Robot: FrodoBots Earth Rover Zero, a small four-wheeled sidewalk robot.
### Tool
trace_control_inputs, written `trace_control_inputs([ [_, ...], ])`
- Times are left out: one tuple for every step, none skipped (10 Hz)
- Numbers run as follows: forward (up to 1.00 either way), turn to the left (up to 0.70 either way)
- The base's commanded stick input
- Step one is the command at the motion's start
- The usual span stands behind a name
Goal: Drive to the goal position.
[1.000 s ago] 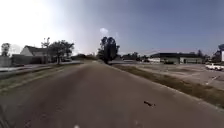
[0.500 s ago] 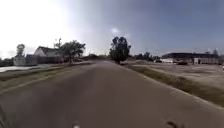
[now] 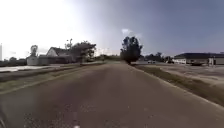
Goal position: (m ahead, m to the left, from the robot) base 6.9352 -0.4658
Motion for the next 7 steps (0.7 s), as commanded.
trace_control_inputs([
  [1.00,-0.08],
  [1.00,-0.11],
  [1.00,-0.15],
  [1.00,-0.15],
  [1.00,-0.15],
  [1.00,-0.15],
  [1.00,-0.15],
])
